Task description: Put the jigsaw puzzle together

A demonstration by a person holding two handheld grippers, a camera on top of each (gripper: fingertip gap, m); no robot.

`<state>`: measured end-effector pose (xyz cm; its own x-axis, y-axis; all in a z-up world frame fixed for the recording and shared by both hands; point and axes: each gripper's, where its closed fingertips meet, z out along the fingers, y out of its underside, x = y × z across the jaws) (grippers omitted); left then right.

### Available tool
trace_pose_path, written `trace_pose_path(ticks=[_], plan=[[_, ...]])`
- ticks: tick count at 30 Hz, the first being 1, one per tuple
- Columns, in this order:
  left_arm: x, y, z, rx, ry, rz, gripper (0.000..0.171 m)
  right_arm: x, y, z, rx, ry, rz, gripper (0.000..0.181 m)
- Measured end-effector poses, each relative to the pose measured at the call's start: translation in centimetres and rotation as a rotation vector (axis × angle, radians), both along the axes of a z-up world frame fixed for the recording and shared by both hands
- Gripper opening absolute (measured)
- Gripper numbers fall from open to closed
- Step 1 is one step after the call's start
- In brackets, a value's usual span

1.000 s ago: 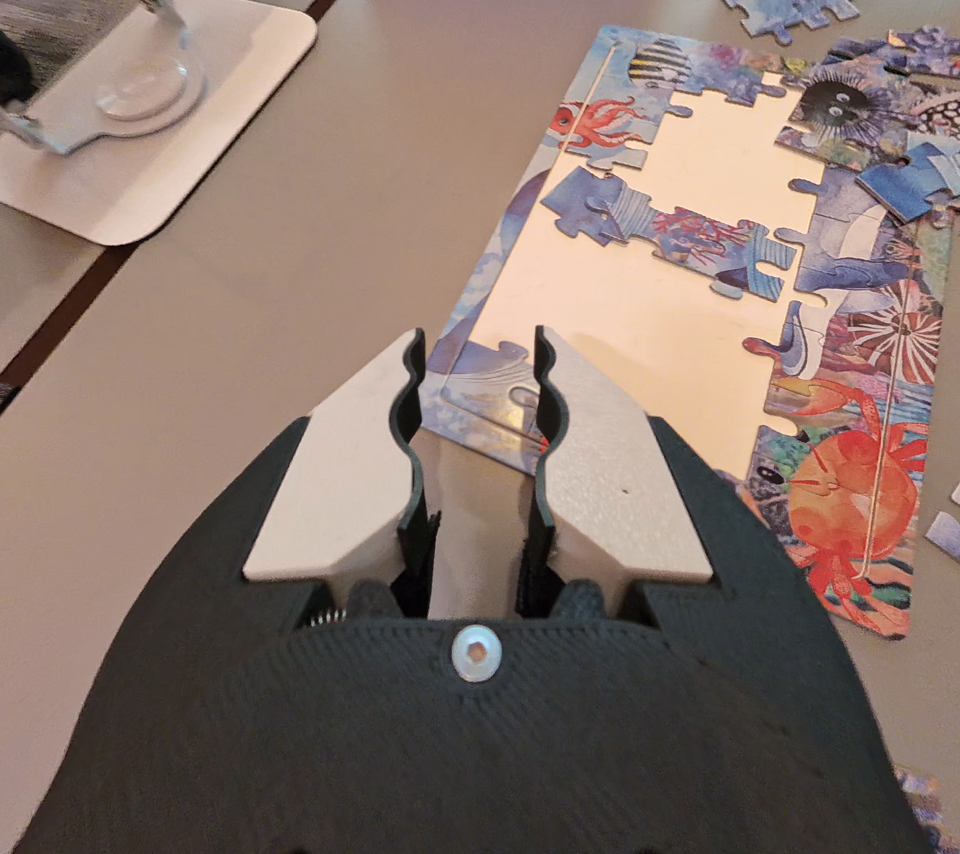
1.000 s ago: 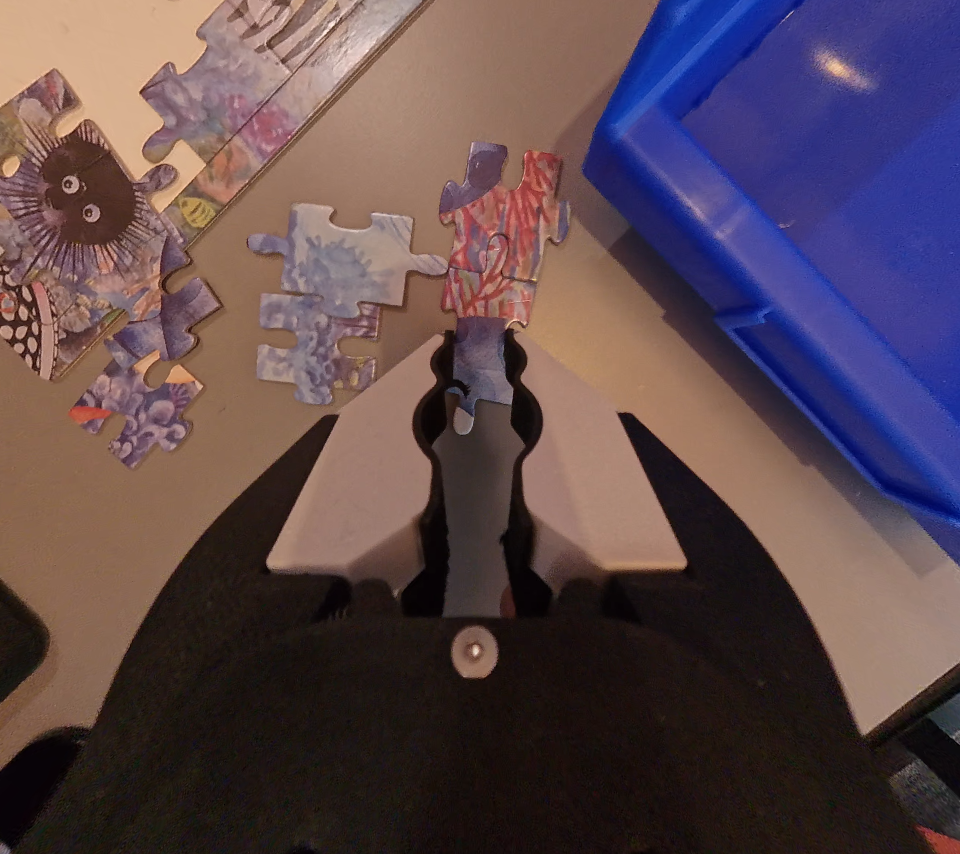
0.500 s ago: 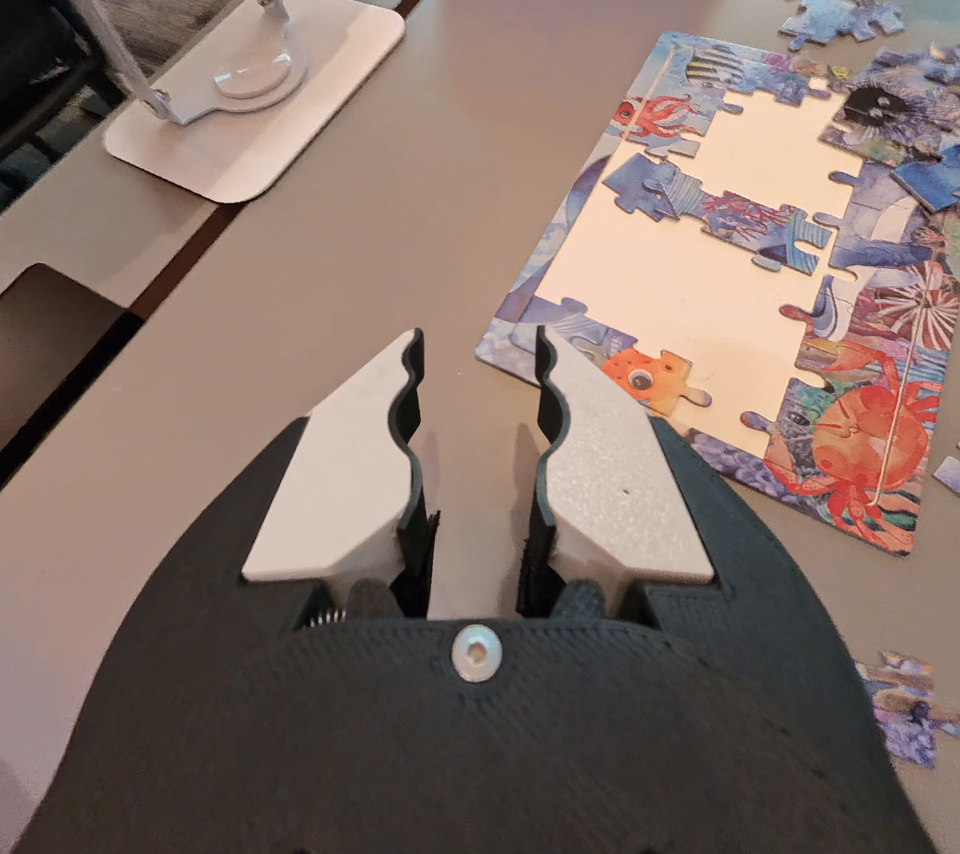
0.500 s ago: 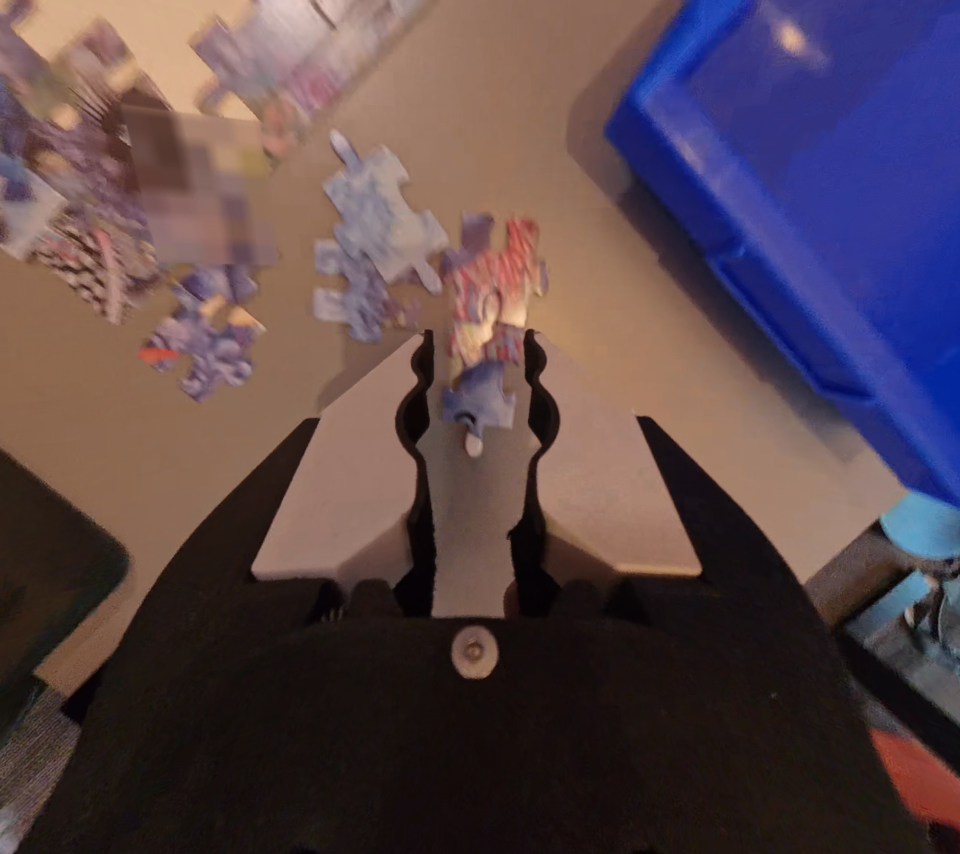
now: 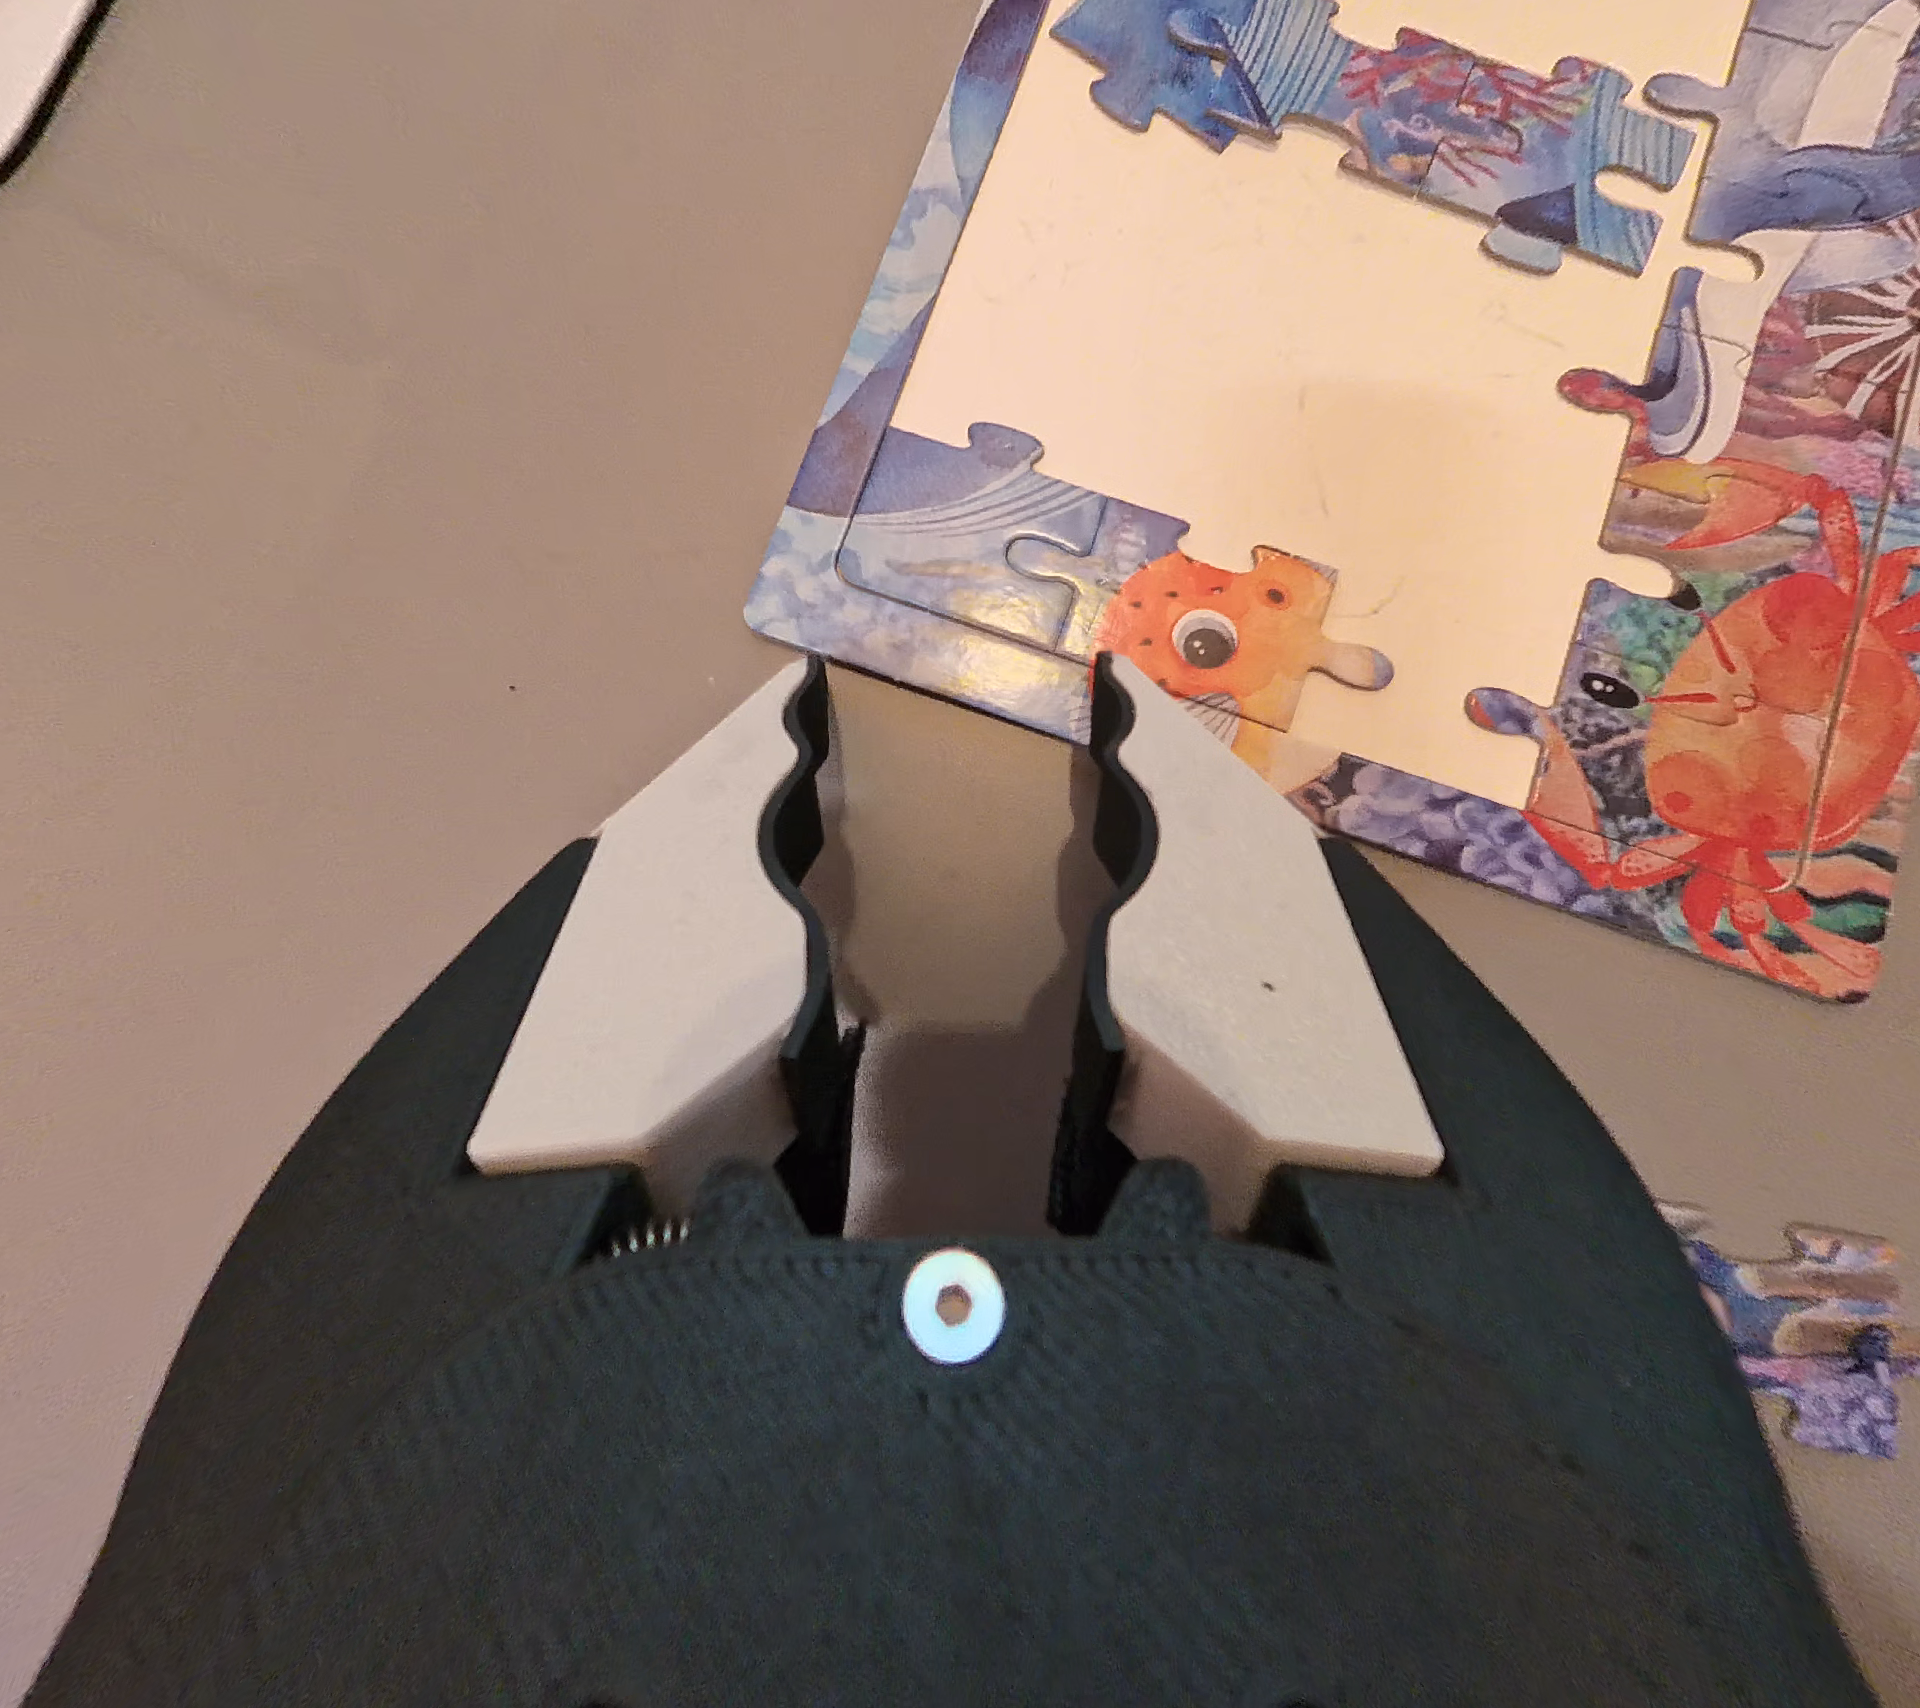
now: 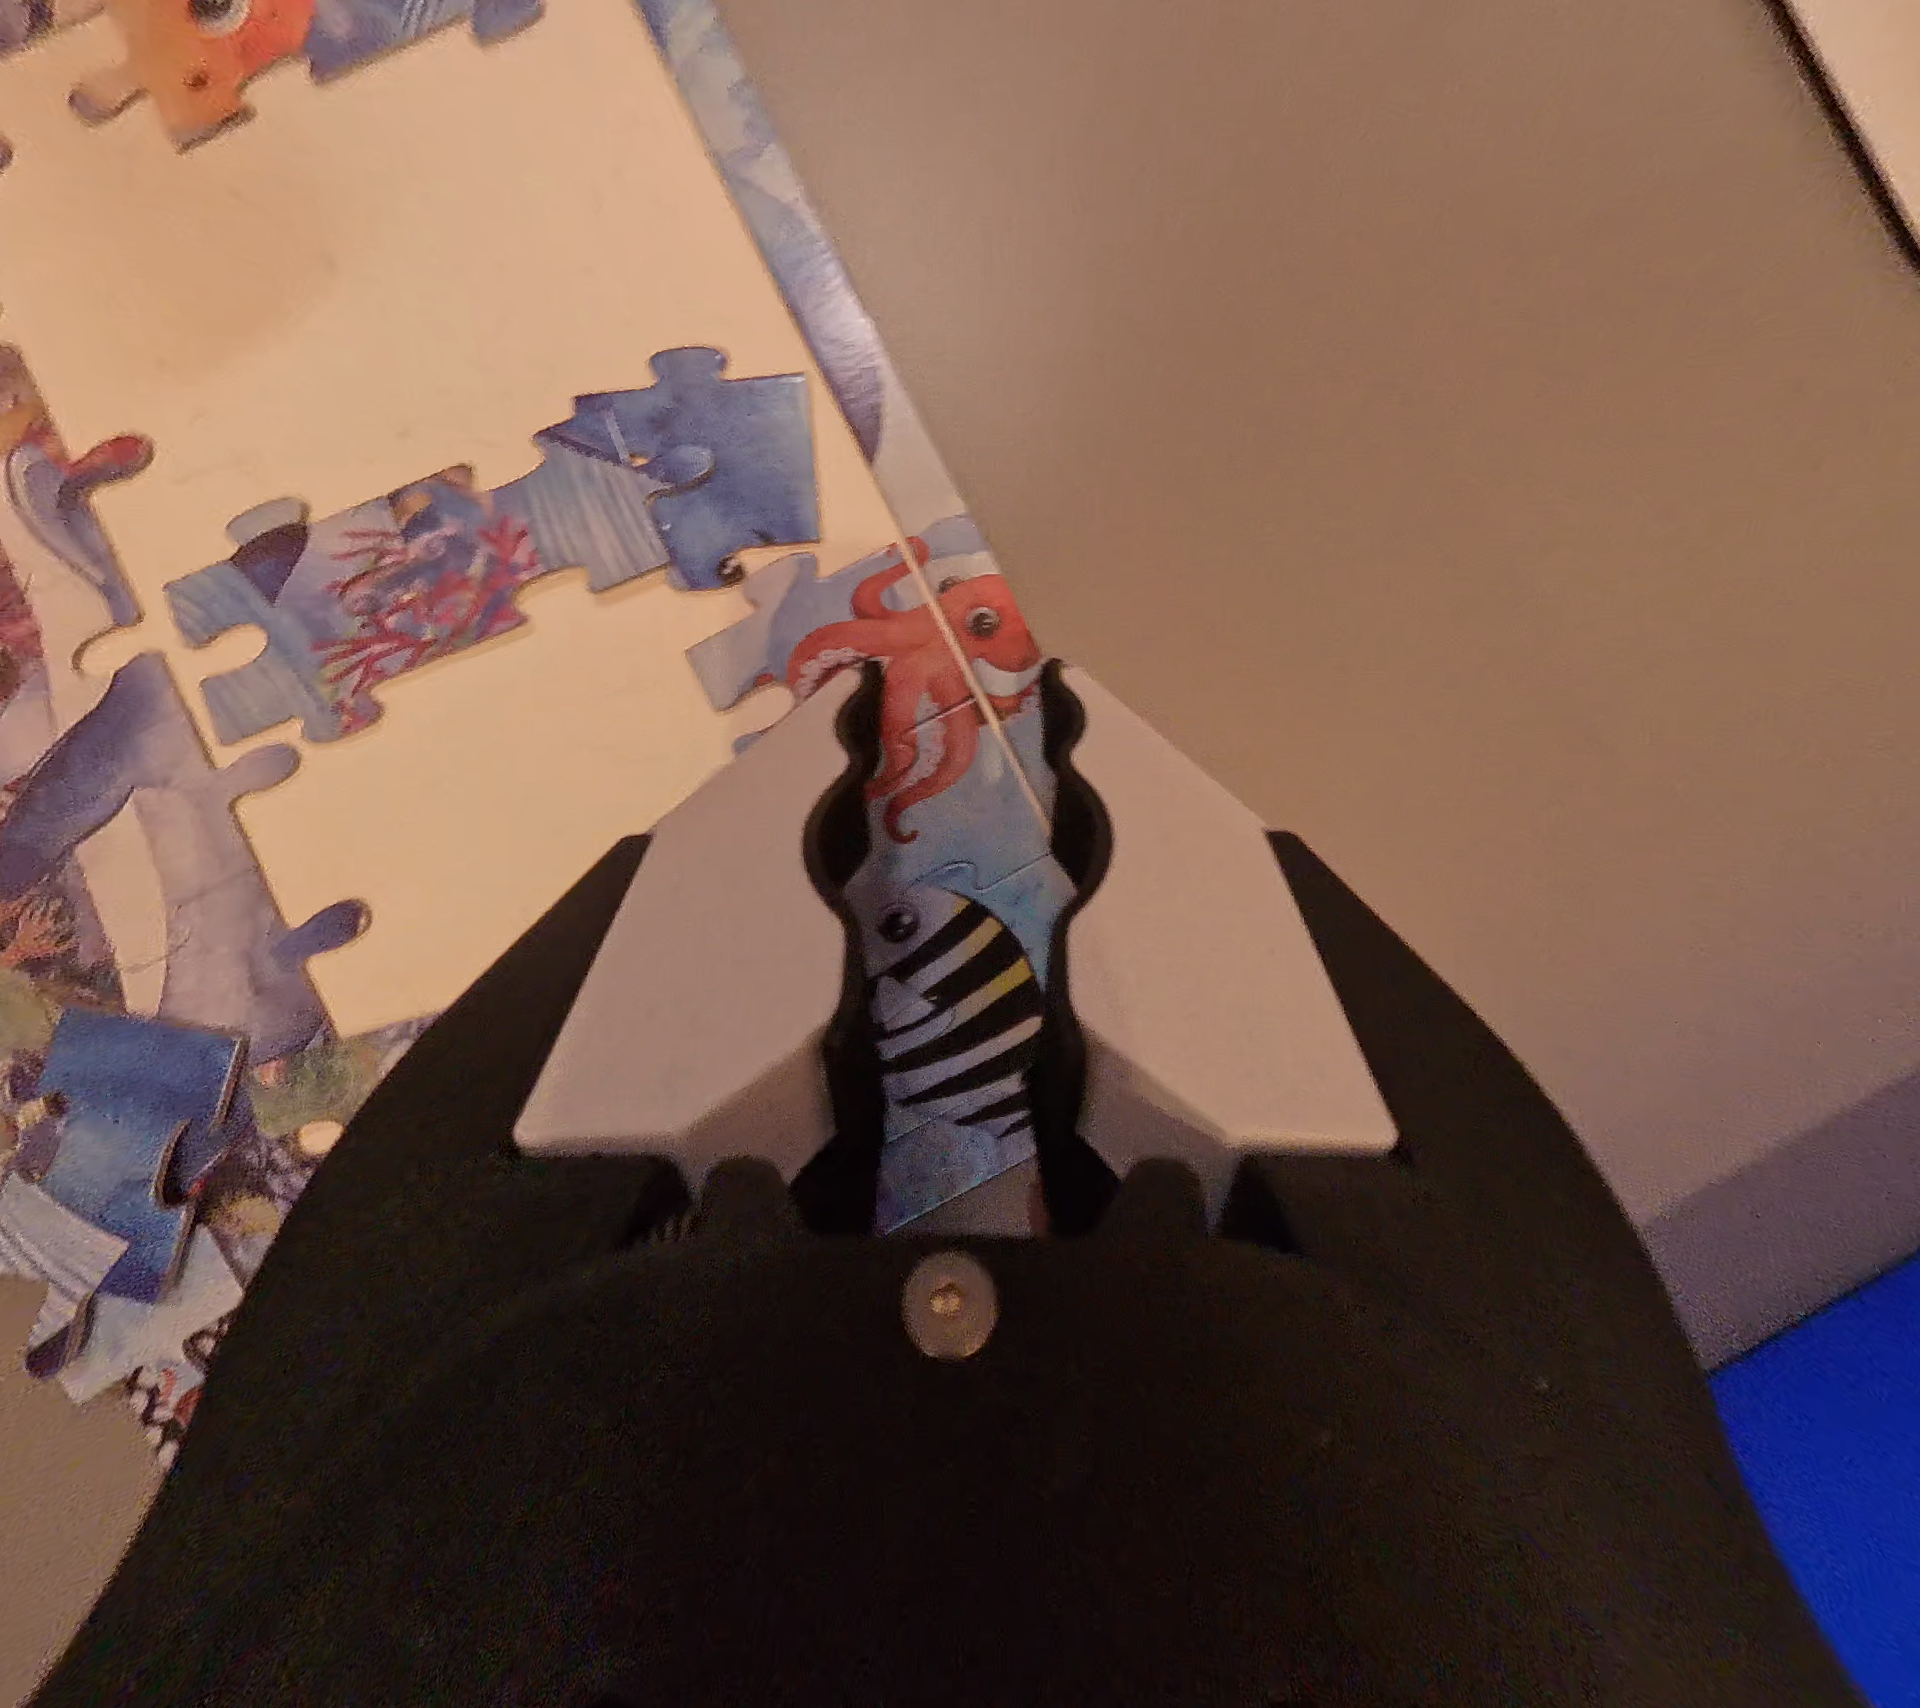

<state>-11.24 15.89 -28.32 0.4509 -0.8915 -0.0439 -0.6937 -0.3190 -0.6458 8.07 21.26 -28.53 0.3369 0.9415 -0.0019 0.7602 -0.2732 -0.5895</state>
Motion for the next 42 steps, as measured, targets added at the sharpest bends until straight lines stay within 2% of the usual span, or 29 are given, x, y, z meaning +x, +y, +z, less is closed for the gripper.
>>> trace_pose_path(ticks=[1, 2, 5, 8, 11, 13, 19, 24, 25, 28, 29, 32, 36, 42], plan=[[0.0, 0.0, -0.2, -0.007, -0.002, -0.002, 0.049, 0.1, 0.4, -0.2, -0.008, 0.004, -0.012, 0.029], [0.1, 0.0, -0.2, -0.015, -0.015, -0.003, 0.049, 0.2, 0.7, -0.1, -0.006, 0.009, -0.014, 0.022], [0.1, 0.0, -0.2, -0.017, -0.015, -0.005, 0.050, 0.6, 1.3, 0.1, 0.033, -0.024, -0.029, 0.026], [0.1, 0.0, -0.1, -0.010, -0.012, -0.005, 0.050, 0.5, 0.3, 0.7, 0.005, -0.013, 0.013, 0.041], [0.3, -0.1, 0.1, -0.007, -0.014, -0.010, 0.050, 0.2, -1.5, 0.4, -0.099, 0.010, 0.097, 0.061], [0.4, -0.2, 0.0, -0.008, -0.010, -0.015, 0.050, 0.1, -1.6, -0.4, -0.072, -0.017, 0.139, 0.076], [0.7, -0.4, -0.1, -0.011, -0.005, -0.021, 0.050, 0.0, -0.6, -0.3, -0.051, 0.012, 0.124, 0.053], [0.5, -0.4, -0.1, -0.015, -0.012, -0.018, 0.050, 0.1, -0.1, -0.2, -0.066, 0.021, 0.104, 0.044], [0.5, -0.4, -0.1, -0.015, -0.011, -0.019, 0.050, 0.1, -0.3, -0.2, -0.071, 0.025, 0.111, 0.047], [0.4, -0.5, -0.1, -0.018, -0.013, -0.023, 0.050, 0.1, -1.4, -0.3, -0.084, 0.017, 0.176, 0.073], [0.4, -0.5, -0.1, -0.020, -0.014, -0.025, 0.050, 0.2, -1.5, -0.4, -0.062, 0.001, 0.193, 0.075], [0.5, -0.5, -0.2, -0.022, -0.018, -0.026, 0.050, 0.1, -1.3, -0.5, -0.027, -0.004, 0.216, 0.075], [0.5, -0.6, -0.2, -0.023, -0.017, -0.026, 0.050, 0.0, -0.9, -0.4, -0.030, 0.009, 0.205, 0.062], [0.6, -0.6, -0.2, -0.023, -0.021, -0.026, 0.050, 0.0, -0.9, -0.4, -0.037, 0.016, 0.196, 0.060]])
